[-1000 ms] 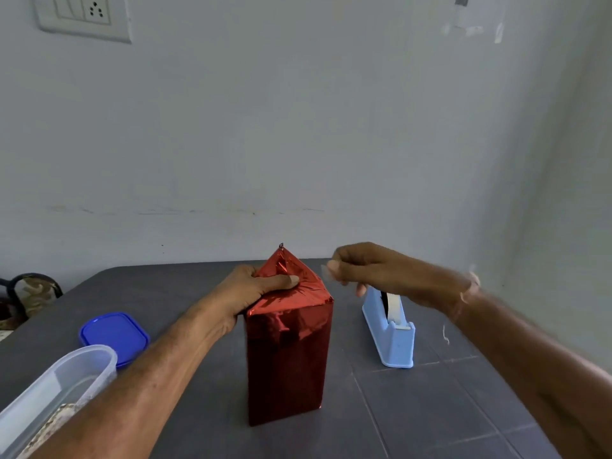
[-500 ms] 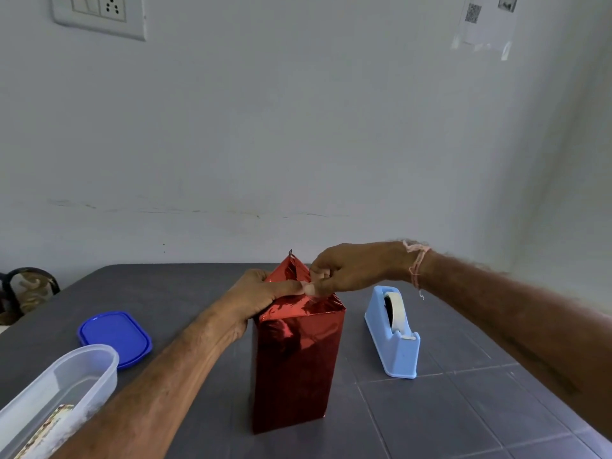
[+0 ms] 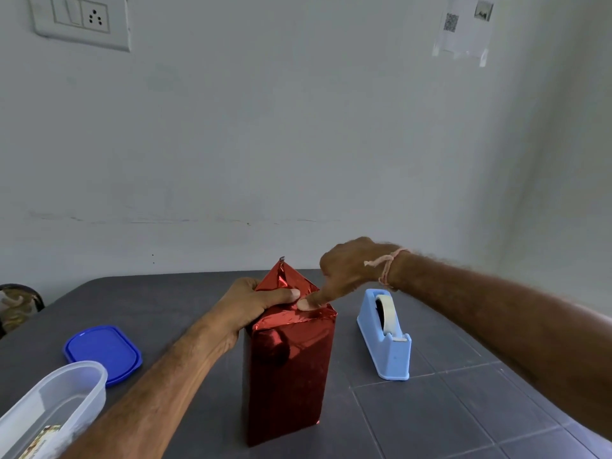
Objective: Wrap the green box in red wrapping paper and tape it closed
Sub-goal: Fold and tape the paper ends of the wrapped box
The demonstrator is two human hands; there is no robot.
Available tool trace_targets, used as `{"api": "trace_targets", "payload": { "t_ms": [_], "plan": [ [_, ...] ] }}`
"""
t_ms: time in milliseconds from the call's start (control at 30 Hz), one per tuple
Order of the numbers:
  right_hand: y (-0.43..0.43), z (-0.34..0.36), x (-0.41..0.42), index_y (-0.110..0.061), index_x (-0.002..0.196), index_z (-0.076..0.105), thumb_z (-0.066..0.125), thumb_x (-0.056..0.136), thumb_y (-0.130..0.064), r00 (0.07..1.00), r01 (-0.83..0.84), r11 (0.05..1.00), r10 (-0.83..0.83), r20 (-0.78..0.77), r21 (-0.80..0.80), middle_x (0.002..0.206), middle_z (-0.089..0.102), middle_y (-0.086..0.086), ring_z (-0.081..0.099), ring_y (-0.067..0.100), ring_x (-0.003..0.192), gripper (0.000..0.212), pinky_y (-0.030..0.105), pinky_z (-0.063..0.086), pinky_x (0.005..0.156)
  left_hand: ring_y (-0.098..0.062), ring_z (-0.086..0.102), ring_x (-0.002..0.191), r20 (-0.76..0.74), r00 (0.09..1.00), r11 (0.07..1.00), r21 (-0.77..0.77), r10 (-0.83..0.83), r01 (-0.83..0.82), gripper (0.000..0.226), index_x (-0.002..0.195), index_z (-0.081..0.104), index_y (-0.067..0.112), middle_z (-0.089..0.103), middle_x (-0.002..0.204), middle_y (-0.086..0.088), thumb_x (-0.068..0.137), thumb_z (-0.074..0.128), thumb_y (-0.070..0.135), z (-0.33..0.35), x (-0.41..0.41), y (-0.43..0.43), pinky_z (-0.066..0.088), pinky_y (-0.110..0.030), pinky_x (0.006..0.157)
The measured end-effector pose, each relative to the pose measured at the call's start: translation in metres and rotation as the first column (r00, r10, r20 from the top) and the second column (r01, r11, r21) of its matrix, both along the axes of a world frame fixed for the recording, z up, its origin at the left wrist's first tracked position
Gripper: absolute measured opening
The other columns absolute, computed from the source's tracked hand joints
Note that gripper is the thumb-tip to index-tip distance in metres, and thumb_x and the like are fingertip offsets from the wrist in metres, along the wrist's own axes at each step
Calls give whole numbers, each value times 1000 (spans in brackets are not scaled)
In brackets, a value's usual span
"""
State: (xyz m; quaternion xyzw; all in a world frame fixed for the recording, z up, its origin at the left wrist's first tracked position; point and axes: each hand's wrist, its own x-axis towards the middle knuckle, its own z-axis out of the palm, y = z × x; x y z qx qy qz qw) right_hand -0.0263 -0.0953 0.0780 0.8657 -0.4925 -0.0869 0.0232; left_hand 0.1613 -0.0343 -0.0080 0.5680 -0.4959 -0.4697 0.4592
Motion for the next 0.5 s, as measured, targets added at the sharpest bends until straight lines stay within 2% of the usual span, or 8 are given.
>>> {"api": "trace_targets", "payload": {
  "t_ms": [33, 67, 167, 200, 300, 367, 433, 500],
  "plan": [
    [-9, -9, -4, -19, 74, 55, 52, 70, -93, 999, 11, 996, -15, 44, 86, 78, 64, -2, 61, 17, 71, 74, 29, 46, 63, -22, 78, 74, -3, 1000, 1000, -4, 8, -8, 28, 95, 79, 8, 80, 88, -11, 79, 86, 30, 0, 0, 0, 59, -27, 69],
    [-13, -13, -5, -22, 79, 59, 54, 69, -93, 990, 29, 983, -54, 132, 182, 84, 66, -3, 65, 18, 77, 72, 30, 48, 66, -21, 77, 72, -6, 1000, 1000, -9, 15, -15, 27, 93, 79, 8, 80, 88, -12, 79, 86, 29, 0, 1, 0, 58, -26, 67],
    [-12, -35, -17, -24, 87, 65, 65, 80, -75, 873, 76, 888, -279, 399, 454, 91, 63, -3, 63, 14, 76, 52, 24, 46, 58, -19, 75, 68, -11, 999, 999, -16, 30, -30, 25, 92, 79, 8, 80, 88, -12, 79, 87, 28, 0, -2, 1, 56, -24, 64],
    [-8, -39, -20, -23, 91, 66, 66, 84, -69, 838, 58, 868, -311, 449, 494, 92, 62, -2, 63, 15, 75, 46, 23, 46, 55, -18, 75, 67, -8, 999, 999, -18, 36, -36, 24, 91, 79, 8, 80, 86, -11, 79, 87, 27, 0, -3, 1, 55, -22, 61],
    [2, -44, -26, -19, 101, 64, 62, 96, -49, 691, 21, 854, -388, 610, 519, 96, 67, 0, 68, 14, 74, 31, 21, 46, 51, -15, 75, 64, -19, 998, 998, -16, 68, -68, 25, 92, 79, 7, 80, 83, -10, 78, 88, 25, 0, -4, 2, 54, -18, 55],
    [13, -45, -26, -18, 107, 62, 60, 95, -55, 590, 18, 872, -405, 699, 489, 103, 70, 2, 68, 13, 78, 39, 21, 49, 51, -16, 76, 67, -32, 995, 995, -19, 94, -95, 28, 95, 79, 7, 80, 84, -9, 77, 88, 26, -1, -4, 3, 54, -19, 57],
    [31, -49, -22, -17, 112, 62, 64, 88, -65, 529, -10, 872, -411, 743, 490, 107, 70, 1, 66, 11, 84, 54, 26, 55, 56, -15, 76, 68, -41, 991, 991, -35, 129, -131, 29, 96, 79, 7, 80, 83, -7, 77, 88, 27, -3, -4, 4, 53, -20, 57],
    [48, -59, -16, -16, 113, 61, 71, 87, -57, 474, -51, 851, -440, 763, 522, 101, 69, -3, 64, 7, 85, 50, 32, 60, 65, -14, 76, 64, -53, 984, 984, -44, 171, -174, 27, 93, 78, 6, 80, 78, -5, 77, 88, 26, -5, -6, 4, 52, -19, 53]
  ]
}}
